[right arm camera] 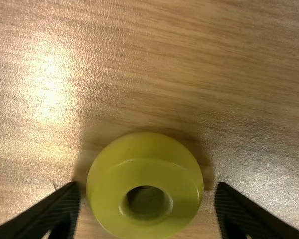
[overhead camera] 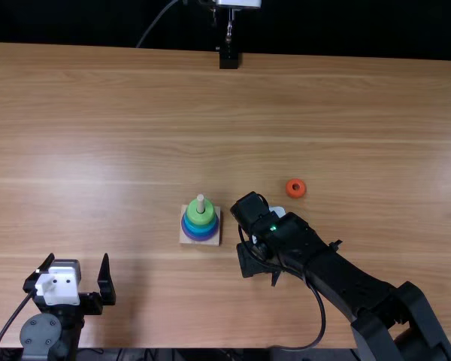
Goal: Build the Hanoi tower: stack the rings onto the peg from bottom to top in this color order: purple, dark blue, light blue, dark green, light green, yellow, orange.
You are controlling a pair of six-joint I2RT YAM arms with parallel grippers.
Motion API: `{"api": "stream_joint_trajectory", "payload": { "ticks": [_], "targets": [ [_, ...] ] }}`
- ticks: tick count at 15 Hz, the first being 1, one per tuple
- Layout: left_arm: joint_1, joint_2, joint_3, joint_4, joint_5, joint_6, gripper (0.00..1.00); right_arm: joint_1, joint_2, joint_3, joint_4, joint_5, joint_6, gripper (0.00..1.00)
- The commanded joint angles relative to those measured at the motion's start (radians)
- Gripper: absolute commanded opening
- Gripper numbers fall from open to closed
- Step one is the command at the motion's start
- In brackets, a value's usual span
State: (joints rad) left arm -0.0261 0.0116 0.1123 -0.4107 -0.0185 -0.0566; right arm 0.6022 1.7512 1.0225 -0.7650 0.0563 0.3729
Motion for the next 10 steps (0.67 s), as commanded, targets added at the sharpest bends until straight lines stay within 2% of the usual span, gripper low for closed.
{"api": "stream_joint_trajectory", "payload": {
  "ticks": [1, 2, 3, 6, 10],
  "targets": [
    [0.0, -0.012, -0.112, -0.079, 0.004, 0.005, 1.0, 0.018, 0.011, 0.024, 0.0, 0.025, 0.049, 0.25],
    [0.0, -0.012, -0.112, -0.079, 0.004, 0.005, 1.0, 0.018, 0.011, 0.022, 0.0, 0.025, 0.049, 0.2],
    [-0.001, -0.012, -0.112, -0.079, 0.004, 0.005, 1.0, 0.018, 0.011, 0.024, 0.002, 0.027, 0.049, 0.11],
    [0.0, -0.012, -0.112, -0.079, 0.004, 0.005, 1.0, 0.019, 0.004, 0.025, 0.004, 0.032, 0.047, 0.0],
    [0.0, -0.012, -0.112, -0.079, 0.004, 0.005, 1.0, 0.031, -0.064, 0.108, -0.009, 0.039, 0.049, 0.0]
  ]
}}
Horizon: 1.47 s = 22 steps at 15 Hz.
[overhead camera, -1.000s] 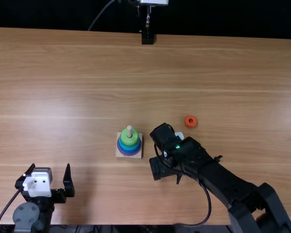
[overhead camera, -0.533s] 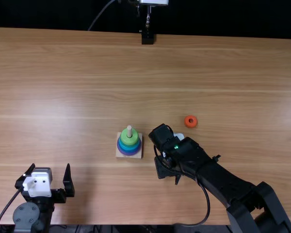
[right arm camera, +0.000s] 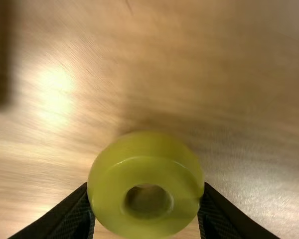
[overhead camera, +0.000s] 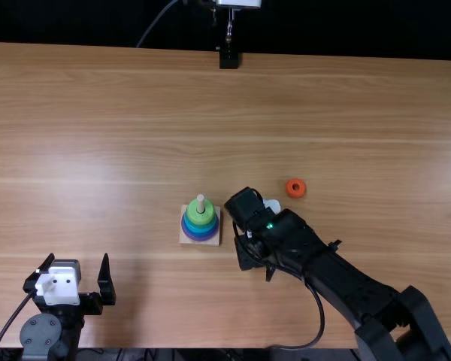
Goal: Build the Hanoi tower: stack the rings onto the peg from bottom to top in this color order: purple, dark blue, light blue, dark green, light green, yellow, orange.
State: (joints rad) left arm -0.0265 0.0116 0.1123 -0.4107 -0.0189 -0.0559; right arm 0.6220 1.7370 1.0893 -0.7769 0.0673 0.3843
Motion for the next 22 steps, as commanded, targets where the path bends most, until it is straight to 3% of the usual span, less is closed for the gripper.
{"api": "stream_joint_trajectory", "payload": {
  "ticks": [1, 4, 7, 13, 22],
  "targets": [
    [0.0, -0.012, -0.112, -0.079, 0.004, 0.004, 1.0, 0.012, -0.076, 0.075, -0.001, 0.028, 0.037, 0.0],
    [0.0, -0.012, -0.112, -0.079, 0.004, 0.004, 1.0, 0.016, -0.128, 0.17, -0.04, 0.038, 0.034, 0.0],
    [-0.001, -0.012, -0.112, -0.079, 0.004, 0.004, 1.0, 0.054, -0.131, 0.3, -0.192, 0.038, 0.019, 0.0],
    [-0.001, -0.012, -0.112, -0.079, 0.004, 0.004, 1.0, 0.079, -0.03, 0.624, -0.397, 0.038, 0.006, 0.0],
    [0.0, -0.012, -0.112, -0.079, 0.004, 0.004, 1.0, 0.127, 0.122, 0.847, -0.437, 0.038, -0.005, 0.0]
  ]
}}
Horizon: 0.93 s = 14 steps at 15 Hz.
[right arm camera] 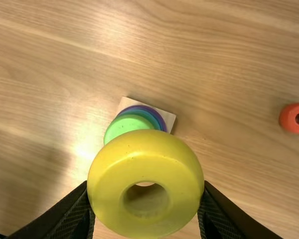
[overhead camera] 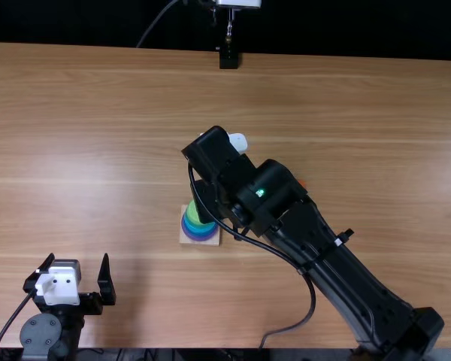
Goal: Build the Hanoi tower: stack the rings onto the peg from bottom to top in this color order: purple, dark blue, light blue, dark green, light green, yellow, orange.
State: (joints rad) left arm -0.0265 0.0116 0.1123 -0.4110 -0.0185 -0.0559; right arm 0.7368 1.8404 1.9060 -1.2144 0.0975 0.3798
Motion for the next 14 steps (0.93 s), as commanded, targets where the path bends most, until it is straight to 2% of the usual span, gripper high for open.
{"api": "stream_joint_trajectory", "payload": {
  "ticks": [1, 14],
  "targets": [
    [0.0, -0.012, -0.112, -0.079, 0.004, 0.004, 1.0, 0.027, 0.034, 0.042, 0.0, 0.009, -0.001, 0.0],
    [-0.001, -0.012, -0.112, -0.079, 0.004, 0.004, 1.0, 0.049, 0.094, 0.05, -0.002, 0.009, -0.001, 0.0]
  ]
}}
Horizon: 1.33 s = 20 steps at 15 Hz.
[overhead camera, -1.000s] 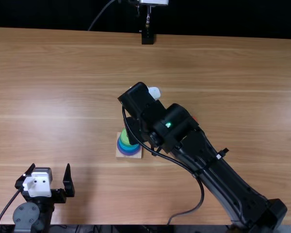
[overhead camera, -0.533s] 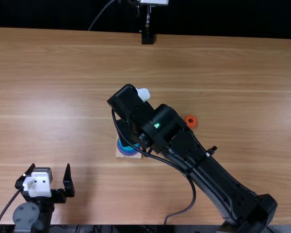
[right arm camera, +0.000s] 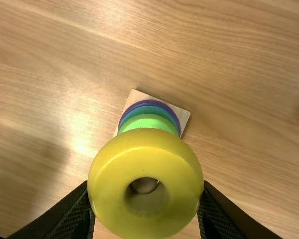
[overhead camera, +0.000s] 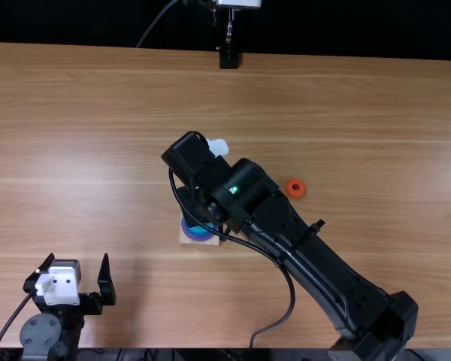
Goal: Build the Hanoi tower: stack the rings onto the peg from bottom to top in this color order: purple, dark blue, light blue, dark green, light green, yellow, orange.
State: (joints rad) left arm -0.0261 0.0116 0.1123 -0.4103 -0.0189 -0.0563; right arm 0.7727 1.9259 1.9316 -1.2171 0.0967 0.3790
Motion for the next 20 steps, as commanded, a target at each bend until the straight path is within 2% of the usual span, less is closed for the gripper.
{"api": "stream_joint_trajectory", "payload": {
  "ticks": [1, 2, 3, 4, 5, 6, 10, 15, 16, 20],
  "targets": [
    [0.0, -0.012, -0.112, -0.079, 0.004, 0.005, 1.0, 0.013, 0.01, 0.023, 0.003, 0.01, 0.0, 0.0],
    [-0.001, -0.012, -0.112, -0.079, 0.004, 0.005, 1.0, 0.011, 0.01, 0.027, 0.001, 0.01, 0.0, 0.0],
    [-0.001, -0.012, -0.112, -0.079, 0.004, 0.005, 1.0, 0.011, 0.012, 0.03, 0.003, 0.008, 0.008, 0.21],
    [-0.001, -0.012, -0.112, -0.079, 0.004, 0.005, 1.0, 0.011, 0.012, 0.03, 0.001, 0.008, 0.013, 0.72],
    [0.0, -0.012, -0.112, -0.079, 0.004, 0.005, 1.0, 0.011, 0.01, 0.021, -0.006, 0.01, 0.009, 1.0],
    [0.0, -0.012, -0.112, -0.079, 0.004, 0.005, 1.0, 0.011, 0.01, 0.021, -0.027, 0.01, 0.002, 1.0],
    [0.0, -0.012, -0.112, -0.079, 0.006, 0.005, 1.0, 0.01, 0.01, 0.075, -0.017, 0.008, 0.02, 1.0],
    [0.0, -0.012, -0.112, -0.079, 0.004, 0.005, 1.0, 0.002, 0.058, 0.176, -0.038, 0.008, 0.019, 1.0],
    [0.0, -0.012, -0.112, -0.079, 0.004, 0.005, 1.0, -0.012, 0.071, 0.185, -0.038, 0.01, 0.019, 1.0],
    [0.0, -0.012, -0.112, -0.079, 0.004, 0.005, 1.0, -0.167, 0.077, 0.176, -0.036, 0.008, 0.017, 1.0]
  ]
}}
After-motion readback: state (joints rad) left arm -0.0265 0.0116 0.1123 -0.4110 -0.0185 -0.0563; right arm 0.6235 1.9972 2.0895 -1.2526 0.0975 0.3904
